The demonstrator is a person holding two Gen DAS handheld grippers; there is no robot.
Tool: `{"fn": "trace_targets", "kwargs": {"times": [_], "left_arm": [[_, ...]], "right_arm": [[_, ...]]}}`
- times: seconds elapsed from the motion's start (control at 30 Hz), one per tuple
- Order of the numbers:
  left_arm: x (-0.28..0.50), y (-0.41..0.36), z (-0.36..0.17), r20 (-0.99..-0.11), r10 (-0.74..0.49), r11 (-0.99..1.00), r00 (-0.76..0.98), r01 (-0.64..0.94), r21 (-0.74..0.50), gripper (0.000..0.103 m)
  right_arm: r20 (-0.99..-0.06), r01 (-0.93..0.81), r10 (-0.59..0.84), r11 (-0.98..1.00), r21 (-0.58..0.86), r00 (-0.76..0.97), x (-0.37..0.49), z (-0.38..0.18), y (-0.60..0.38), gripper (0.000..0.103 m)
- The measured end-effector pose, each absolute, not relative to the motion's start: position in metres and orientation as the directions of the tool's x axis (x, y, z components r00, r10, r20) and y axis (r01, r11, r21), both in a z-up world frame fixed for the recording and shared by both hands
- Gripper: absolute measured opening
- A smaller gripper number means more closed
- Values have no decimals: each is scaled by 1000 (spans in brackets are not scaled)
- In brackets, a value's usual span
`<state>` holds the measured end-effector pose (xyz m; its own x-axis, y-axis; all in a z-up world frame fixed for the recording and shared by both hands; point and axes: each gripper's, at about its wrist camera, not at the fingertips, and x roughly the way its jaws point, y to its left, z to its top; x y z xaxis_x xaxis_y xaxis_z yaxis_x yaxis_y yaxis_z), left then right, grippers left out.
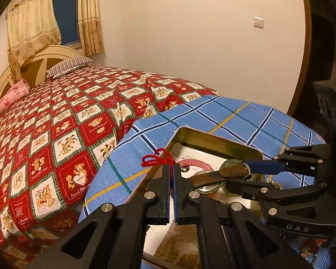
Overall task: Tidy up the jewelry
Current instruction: 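Carry the red tassel and brown watch over the pink tin with both tools, then open both tools to drop the tassel and watch into the tin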
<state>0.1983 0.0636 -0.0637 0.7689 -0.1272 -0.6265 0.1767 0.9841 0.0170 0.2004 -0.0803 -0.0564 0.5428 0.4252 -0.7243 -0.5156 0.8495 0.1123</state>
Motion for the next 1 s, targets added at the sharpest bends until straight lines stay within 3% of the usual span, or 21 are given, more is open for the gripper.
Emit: {"fn": "trace_targets", "kwargs": {"times": [0.73,1.0], "left_arm": [[200,54,-74,-683,-89,984,725,168,51,4],[195,55,-72,-683,-33,986,730,134,96,8]], "right_arm": [[-739,-496,396,863,96,546,200,-68,-79,42],[-721,-489,402,866,100,565,192,-61,-83,62]]}}
